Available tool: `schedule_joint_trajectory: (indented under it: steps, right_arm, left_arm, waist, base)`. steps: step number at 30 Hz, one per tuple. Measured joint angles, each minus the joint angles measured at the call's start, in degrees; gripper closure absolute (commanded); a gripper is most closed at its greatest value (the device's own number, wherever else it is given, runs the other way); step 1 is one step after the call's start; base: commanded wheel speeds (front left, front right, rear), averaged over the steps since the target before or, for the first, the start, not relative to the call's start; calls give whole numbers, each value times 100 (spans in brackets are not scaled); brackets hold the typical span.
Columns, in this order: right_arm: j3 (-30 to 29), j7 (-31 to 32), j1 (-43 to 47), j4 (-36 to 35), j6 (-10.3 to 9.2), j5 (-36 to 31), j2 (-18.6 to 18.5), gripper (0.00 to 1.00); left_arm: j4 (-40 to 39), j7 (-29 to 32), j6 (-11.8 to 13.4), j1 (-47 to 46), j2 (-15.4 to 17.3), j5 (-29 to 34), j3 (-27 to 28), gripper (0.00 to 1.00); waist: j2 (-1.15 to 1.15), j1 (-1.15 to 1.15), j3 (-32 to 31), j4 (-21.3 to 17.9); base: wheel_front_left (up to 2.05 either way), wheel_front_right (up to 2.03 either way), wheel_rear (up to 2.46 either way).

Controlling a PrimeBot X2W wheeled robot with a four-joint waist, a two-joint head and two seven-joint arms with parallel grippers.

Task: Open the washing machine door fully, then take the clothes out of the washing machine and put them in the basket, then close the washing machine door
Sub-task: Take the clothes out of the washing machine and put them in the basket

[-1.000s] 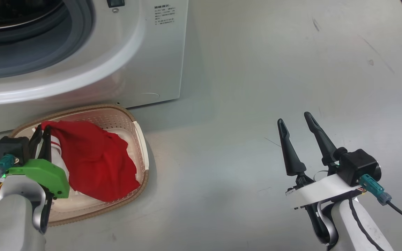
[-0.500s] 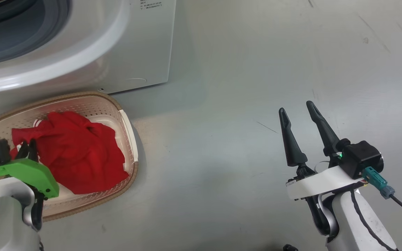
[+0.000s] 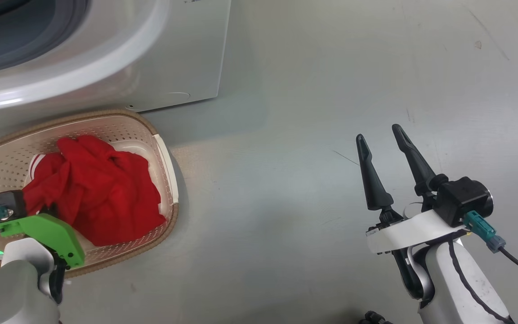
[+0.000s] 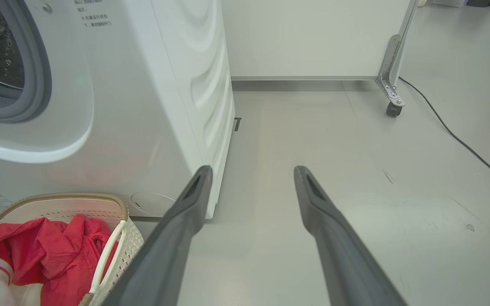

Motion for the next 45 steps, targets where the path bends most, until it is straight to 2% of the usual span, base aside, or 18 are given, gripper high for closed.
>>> schedule_joint_trajectory:
  steps: [10, 11, 12, 22, 33, 41, 45]
  right_arm:
    - [26, 0, -2, 1, -2, 0, 0, 0]
    - [27, 0, -2, 1, -2, 1, 0, 0]
    - [27, 0, -2, 2, -2, 1, 0, 0]
    - [53, 0, -74, 27, -51, 2, 0, 0]
    - [1, 0, -107, 108, -54, 11, -1, 0]
    - [-151, 0, -103, 199, -54, 16, -1, 0]
    - [-249, 0, -86, 261, -53, 20, -1, 0]
  left_arm:
    - [355, -18, 37, -197, 9, 1, -35, 100]
    - [377, -45, 33, -221, 9, 1, -45, 65]
    - [411, -65, 23, -249, 9, 1, -51, 0]
    - [711, -175, -42, -392, 3, 1, -80, 0]
    - [806, -786, -213, -459, -21, 3, -185, 0]
    - [644, -1382, -341, -470, -126, 189, -521, 0]
    - [467, -1482, -388, -470, -213, 266, -683, 0]
  waist:
    - [0, 0, 35, -42]
    - [0, 0, 37, -45]
    - [0, 0, 38, -47]
    - [0, 0, -5, -34]
    - [0, 0, -315, 57]
    - [0, 0, -661, 203]
    - [0, 0, -880, 306]
  base:
    - [0, 0, 0]
    - [0, 0, 0]
    - [0, 0, 0]
    - [0, 0, 0]
    - [0, 0, 0]
    - [0, 0, 0]
    - [0, 0, 0]
